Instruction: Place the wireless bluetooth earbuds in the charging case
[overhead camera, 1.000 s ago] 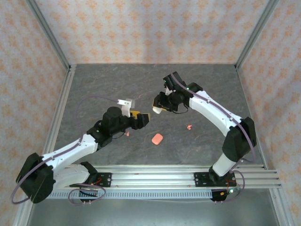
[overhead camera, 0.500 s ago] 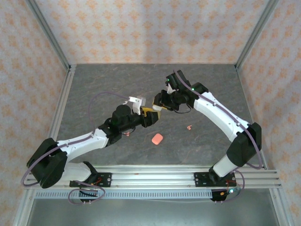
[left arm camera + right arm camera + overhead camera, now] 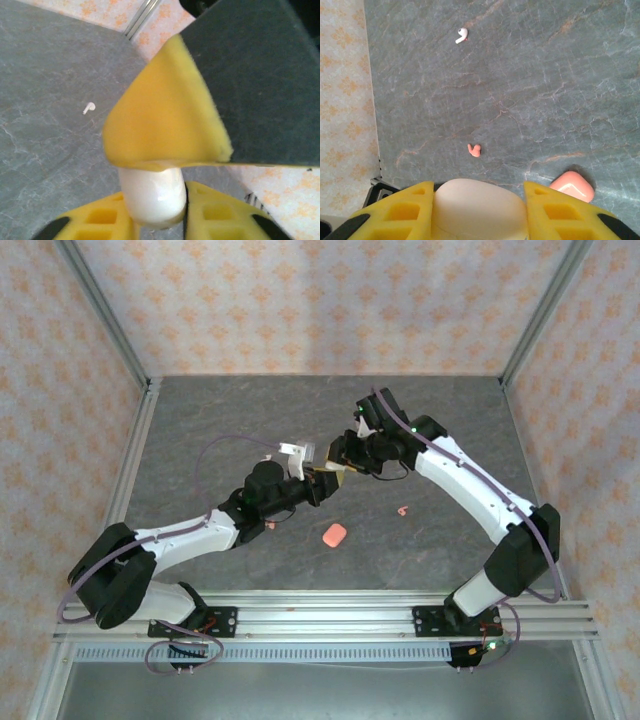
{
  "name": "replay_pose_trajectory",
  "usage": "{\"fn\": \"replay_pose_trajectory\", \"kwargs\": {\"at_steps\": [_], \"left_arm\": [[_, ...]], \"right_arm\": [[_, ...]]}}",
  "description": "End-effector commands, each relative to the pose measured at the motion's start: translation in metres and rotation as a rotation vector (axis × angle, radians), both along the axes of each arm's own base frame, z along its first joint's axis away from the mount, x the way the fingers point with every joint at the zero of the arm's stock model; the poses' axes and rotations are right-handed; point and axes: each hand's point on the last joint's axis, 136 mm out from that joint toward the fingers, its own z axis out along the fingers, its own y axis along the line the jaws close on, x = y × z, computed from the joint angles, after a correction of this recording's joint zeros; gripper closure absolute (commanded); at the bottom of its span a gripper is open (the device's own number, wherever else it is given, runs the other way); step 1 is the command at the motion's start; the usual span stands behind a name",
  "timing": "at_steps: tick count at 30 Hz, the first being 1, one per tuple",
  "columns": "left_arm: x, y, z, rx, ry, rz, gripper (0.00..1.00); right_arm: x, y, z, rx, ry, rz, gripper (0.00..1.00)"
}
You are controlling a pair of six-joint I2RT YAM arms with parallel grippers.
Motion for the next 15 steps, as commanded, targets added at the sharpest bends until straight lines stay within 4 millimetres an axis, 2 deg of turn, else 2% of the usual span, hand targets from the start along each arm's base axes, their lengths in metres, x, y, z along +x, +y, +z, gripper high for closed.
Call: {"fn": "replay_pose_trajectory", "kwargs": {"at_steps": [1, 4, 6, 9, 12, 15], "left_arm": [[0.011, -0.001, 0.031, -0.06, -0.067, 0.023, 0.9], [0.009, 0.0, 0.035, -0.075, -0.058, 0.015, 1.0], [0.009, 0.004, 0.039, -0.084, -0.052, 0.02, 1.0], [0.006, 0.012, 0.047, -0.101, -0.037, 0.019, 1.0], [0.001, 0.023, 0.061, -0.14, -0.026, 0.0, 1.0], [-0.01, 0.031, 0.083, -0.198, -0.026, -0.066, 1.0]], "right_arm": [[-0.014, 0.001, 0.019, 0.044, -0.015, 0.028, 0.61], [-0.013, 0.002, 0.03, 0.078, -0.059, 0.028, 0.51], [-0.012, 0.001, 0.042, 0.101, -0.102, 0.023, 0.4], [-0.01, -0.003, 0.064, 0.156, -0.169, 0.009, 0.3], [-0.01, -0.005, 0.092, 0.274, -0.236, -0.005, 0.29], [-0.011, 0.0, 0.117, 0.426, -0.291, 0.003, 0.29]]}}
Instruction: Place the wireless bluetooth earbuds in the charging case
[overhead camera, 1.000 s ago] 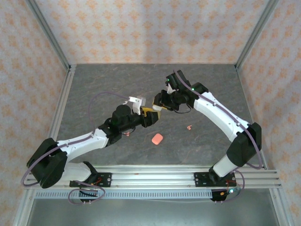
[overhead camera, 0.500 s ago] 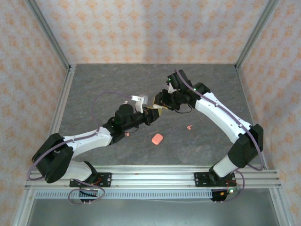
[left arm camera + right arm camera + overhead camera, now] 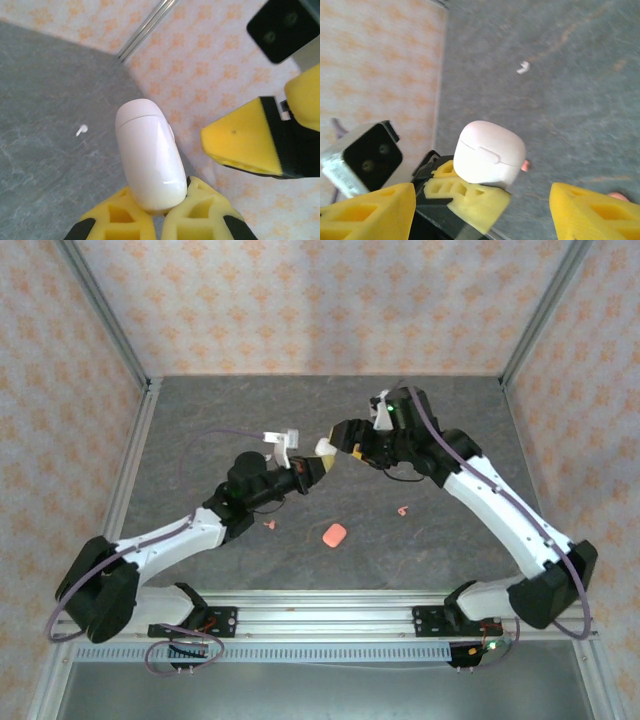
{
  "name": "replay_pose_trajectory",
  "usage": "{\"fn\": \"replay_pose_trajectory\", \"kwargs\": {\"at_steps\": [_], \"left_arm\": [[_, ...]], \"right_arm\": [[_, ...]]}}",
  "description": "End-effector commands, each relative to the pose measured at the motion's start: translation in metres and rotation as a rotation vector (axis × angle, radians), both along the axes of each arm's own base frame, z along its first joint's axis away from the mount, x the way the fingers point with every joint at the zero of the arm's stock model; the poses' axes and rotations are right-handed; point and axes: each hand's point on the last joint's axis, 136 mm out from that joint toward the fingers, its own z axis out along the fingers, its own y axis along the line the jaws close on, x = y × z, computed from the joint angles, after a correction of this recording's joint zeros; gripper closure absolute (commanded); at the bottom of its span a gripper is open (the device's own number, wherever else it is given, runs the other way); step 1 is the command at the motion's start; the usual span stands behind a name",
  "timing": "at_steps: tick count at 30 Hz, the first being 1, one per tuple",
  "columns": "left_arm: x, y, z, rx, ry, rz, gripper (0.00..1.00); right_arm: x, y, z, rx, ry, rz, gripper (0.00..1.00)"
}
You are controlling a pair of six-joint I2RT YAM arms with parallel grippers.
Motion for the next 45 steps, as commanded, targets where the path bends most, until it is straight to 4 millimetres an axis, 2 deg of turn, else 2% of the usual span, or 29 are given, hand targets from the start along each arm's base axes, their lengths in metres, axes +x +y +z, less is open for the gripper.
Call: {"fn": "replay_pose_trajectory", "kwargs": {"at_steps": [1, 6, 9, 18, 29, 39, 42, 43, 45], "left_arm": [[-0.018, 0.005, 0.041, -0.093, -0.022, -0.096, 1.0], [-0.037, 0.014, 0.074, -0.138, -0.037, -0.15, 1.0], [-0.047, 0.012, 0.087, -0.172, -0.033, -0.196, 1.0], [-0.064, 0.02, 0.116, -0.223, -0.068, -0.212, 1.0], [-0.069, 0.026, 0.124, -0.232, -0.08, -0.198, 1.0], [-0.068, 0.026, 0.125, -0.227, -0.06, -0.191, 1.0], [-0.067, 0.027, 0.12, -0.205, -0.036, -0.178, 1.0], [-0.066, 0.028, 0.118, -0.195, -0.029, -0.172, 0.99], [-0.066, 0.027, 0.115, -0.173, -0.015, -0.169, 0.87]], "right_arm": [[0.0, 0.011, 0.045, 0.213, -0.1, 0.033, 0.29], [-0.007, 0.028, 0.074, 0.392, -0.163, 0.128, 0.3], [-0.014, 0.035, 0.09, 0.449, -0.21, 0.185, 0.35], [-0.045, 0.05, 0.103, 0.465, -0.263, 0.323, 0.5], [-0.057, 0.061, 0.098, 0.449, -0.268, 0.382, 0.55], [-0.064, 0.063, 0.094, 0.442, -0.287, 0.423, 0.74], [-0.063, 0.063, 0.092, 0.428, -0.294, 0.421, 0.8], [-0.063, 0.062, 0.093, 0.425, -0.301, 0.42, 0.82], [-0.063, 0.062, 0.092, 0.416, -0.307, 0.421, 0.83]]}}
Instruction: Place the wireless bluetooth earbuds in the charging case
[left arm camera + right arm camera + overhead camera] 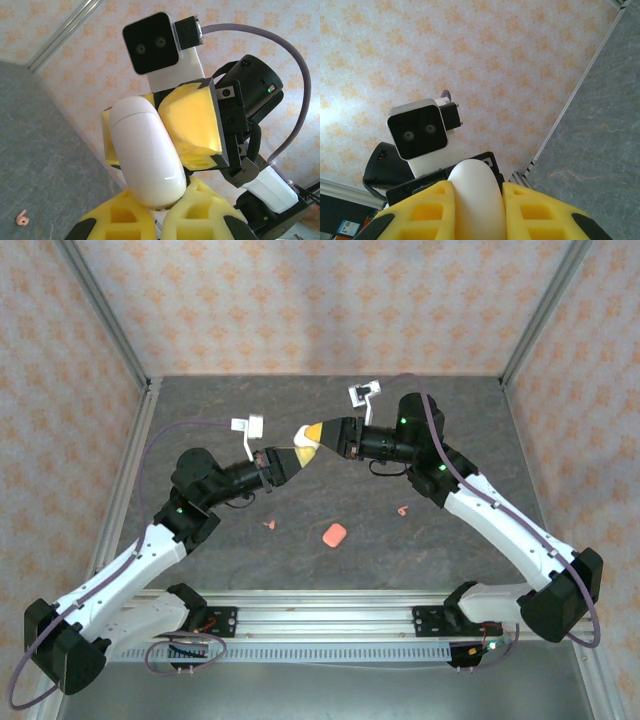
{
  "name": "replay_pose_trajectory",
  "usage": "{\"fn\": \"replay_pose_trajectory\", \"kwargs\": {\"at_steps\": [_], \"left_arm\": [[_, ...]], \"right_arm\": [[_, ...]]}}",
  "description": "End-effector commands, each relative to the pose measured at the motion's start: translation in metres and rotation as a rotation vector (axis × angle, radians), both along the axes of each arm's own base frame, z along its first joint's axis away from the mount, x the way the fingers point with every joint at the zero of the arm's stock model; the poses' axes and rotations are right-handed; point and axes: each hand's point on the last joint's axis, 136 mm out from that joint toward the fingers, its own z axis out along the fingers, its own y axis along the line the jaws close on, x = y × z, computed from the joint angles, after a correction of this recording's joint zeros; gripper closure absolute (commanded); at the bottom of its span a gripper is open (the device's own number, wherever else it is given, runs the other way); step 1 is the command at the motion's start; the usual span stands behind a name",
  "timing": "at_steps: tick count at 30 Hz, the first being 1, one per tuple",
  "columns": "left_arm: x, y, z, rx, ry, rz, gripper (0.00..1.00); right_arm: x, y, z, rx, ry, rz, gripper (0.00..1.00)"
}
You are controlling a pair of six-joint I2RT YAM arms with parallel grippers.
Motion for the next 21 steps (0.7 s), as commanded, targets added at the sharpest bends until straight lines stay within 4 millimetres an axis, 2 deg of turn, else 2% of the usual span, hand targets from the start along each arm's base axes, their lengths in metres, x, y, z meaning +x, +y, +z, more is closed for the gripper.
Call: {"fn": "replay_pose_trajectory", "kwargs": {"at_steps": [1, 5, 10, 14, 18, 21], "left_arm": [[0.002, 0.003, 0.0, 0.048, 0.017, 0.023, 0.78], [0.002, 0.005, -0.004, 0.097, 0.03, 0.035, 0.59], [-0.002, 0.019, -0.021, 0.277, 0.052, 0.09, 0.46], [-0.008, 0.034, -0.029, 0.435, 0.045, 0.123, 0.4], [-0.013, 0.047, -0.032, 0.541, 0.037, 0.151, 0.39], [-0.019, 0.048, -0.027, 0.572, -0.01, 0.125, 0.41]], "right_arm": [[-0.018, 0.003, 0.009, 0.003, -0.07, 0.069, 0.83], [-0.016, 0.001, 0.005, -0.051, -0.082, 0.057, 0.84], [-0.009, -0.008, 0.001, -0.13, -0.097, 0.035, 0.85], [-0.003, -0.017, 0.004, -0.166, -0.112, 0.029, 0.85], [0.002, -0.023, 0.003, -0.208, -0.135, 0.043, 0.85], [-0.004, -0.021, 0.002, -0.243, -0.165, 0.11, 0.85]]}}
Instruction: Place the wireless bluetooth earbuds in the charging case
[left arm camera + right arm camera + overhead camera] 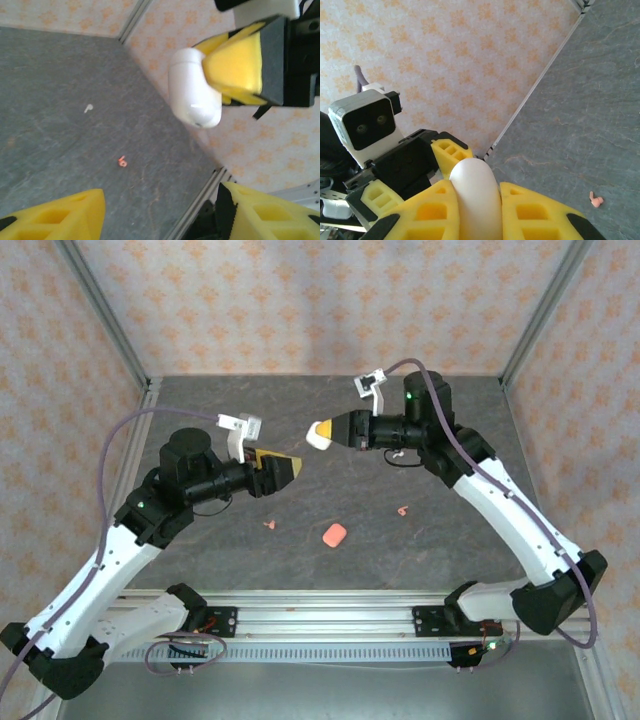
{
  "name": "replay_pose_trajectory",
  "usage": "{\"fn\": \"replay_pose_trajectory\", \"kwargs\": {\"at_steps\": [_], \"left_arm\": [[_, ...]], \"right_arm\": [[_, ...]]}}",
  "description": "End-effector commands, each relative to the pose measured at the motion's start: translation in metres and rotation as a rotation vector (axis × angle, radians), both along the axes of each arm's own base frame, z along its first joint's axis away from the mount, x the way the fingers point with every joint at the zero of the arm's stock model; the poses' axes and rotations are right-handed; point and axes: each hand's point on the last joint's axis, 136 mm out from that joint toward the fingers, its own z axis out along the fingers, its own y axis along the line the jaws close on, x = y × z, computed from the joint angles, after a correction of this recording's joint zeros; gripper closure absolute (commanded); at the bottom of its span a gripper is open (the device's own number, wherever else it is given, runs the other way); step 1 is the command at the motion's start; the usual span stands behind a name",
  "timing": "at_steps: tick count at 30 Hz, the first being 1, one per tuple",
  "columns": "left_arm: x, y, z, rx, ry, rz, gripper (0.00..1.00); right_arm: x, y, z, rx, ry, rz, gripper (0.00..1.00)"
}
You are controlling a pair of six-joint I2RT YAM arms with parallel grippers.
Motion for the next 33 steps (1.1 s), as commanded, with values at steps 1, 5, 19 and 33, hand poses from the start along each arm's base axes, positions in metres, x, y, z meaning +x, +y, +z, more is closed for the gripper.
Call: {"fn": "replay_pose_trajectory", "kwargs": {"at_steps": [1, 5, 19, 33], "left_arm": [[-0.009, 0.012, -0.009, 0.121, -0.027, -0.018, 0.43], [-0.009, 0.004, 0.002, 0.063, -0.047, -0.094, 0.47], [0.001, -0.026, 0.01, -0.102, -0.024, -0.265, 0.43], [0.012, -0.038, 0.009, -0.245, 0.007, -0.28, 0.52]], "right_arm": [[-0.015, 0.002, -0.001, -0.053, -0.058, 0.114, 0.85], [-0.02, 0.001, -0.009, -0.098, -0.109, 0.169, 0.85], [-0.027, 0.003, -0.022, -0.121, -0.178, 0.249, 0.85], [-0.028, 0.011, -0.01, -0.02, -0.175, 0.275, 0.85]]}}
